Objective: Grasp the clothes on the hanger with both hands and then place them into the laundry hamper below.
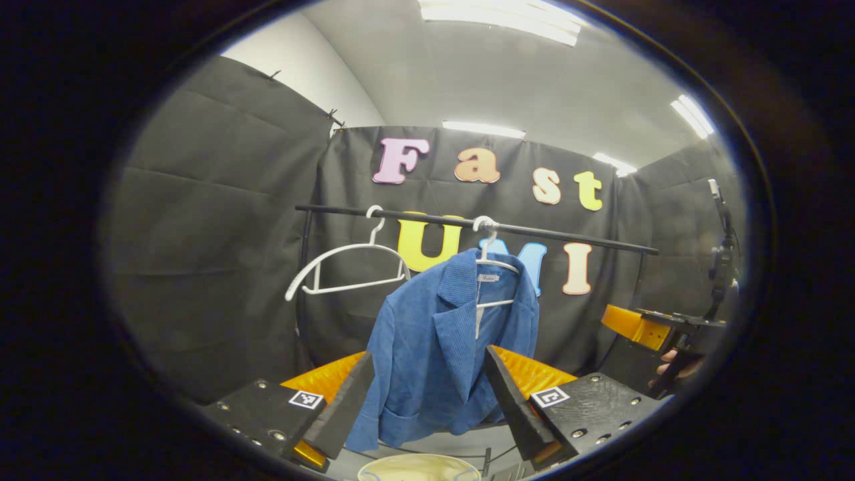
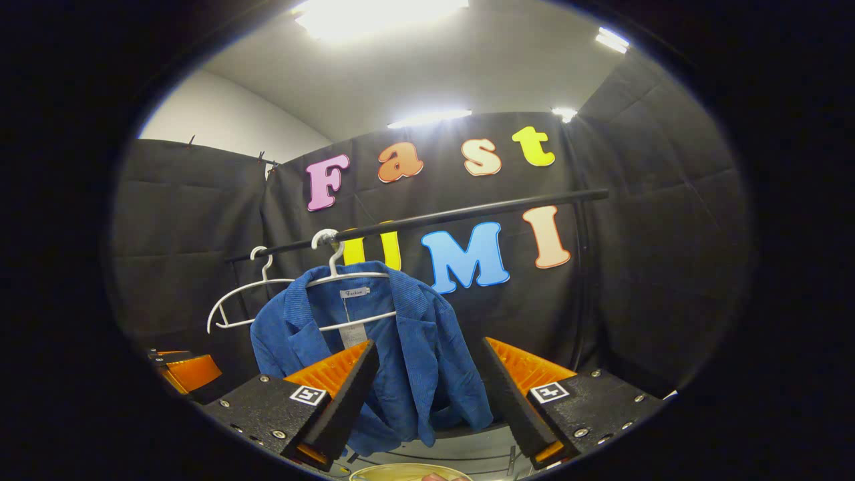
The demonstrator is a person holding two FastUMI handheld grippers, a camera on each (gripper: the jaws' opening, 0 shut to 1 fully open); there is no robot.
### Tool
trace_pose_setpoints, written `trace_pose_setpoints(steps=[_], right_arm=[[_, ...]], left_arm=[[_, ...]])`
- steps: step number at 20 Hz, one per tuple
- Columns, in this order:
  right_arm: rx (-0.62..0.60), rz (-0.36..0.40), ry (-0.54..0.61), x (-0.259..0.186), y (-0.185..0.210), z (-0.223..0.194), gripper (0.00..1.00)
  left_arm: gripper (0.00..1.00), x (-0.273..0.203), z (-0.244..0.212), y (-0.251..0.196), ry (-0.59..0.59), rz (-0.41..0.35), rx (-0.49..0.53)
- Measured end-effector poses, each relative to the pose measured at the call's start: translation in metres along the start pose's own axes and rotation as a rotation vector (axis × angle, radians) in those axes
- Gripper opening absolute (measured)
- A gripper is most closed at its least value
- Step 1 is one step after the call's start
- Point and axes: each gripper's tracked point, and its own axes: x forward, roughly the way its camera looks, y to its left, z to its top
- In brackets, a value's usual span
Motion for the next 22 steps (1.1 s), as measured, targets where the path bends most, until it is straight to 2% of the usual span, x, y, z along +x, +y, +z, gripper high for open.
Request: trace_pose_setpoints(steps=[6, 12, 17, 21, 22], right_arm=[[0.061, 0.095, 0.099, 0.071, -0.01, -0.03, 0.95], [0.103, 0.167, 0.16, 0.131, -0.006, -0.05, 0.95], [0.123, 0.222, 0.197, 0.17, 0.014, -0.067, 0.95], [0.11, 0.225, 0.216, 0.195, 0.023, -0.081, 0.95], [0.107, 0.223, 0.216, 0.201, 0.025, -0.082, 0.91]], left_arm=[[0.96, 0.073, -0.01, -0.034, 0.011, 0.052, -0.004], [0.96, 0.141, -0.024, -0.045, 0.04, 0.129, 0.01], [0.96, 0.183, -0.038, -0.042, 0.063, 0.212, 0.035], [0.96, 0.205, -0.05, -0.029, 0.082, 0.273, 0.03], [0.96, 0.21, -0.052, -0.026, 0.089, 0.286, 0.032]])
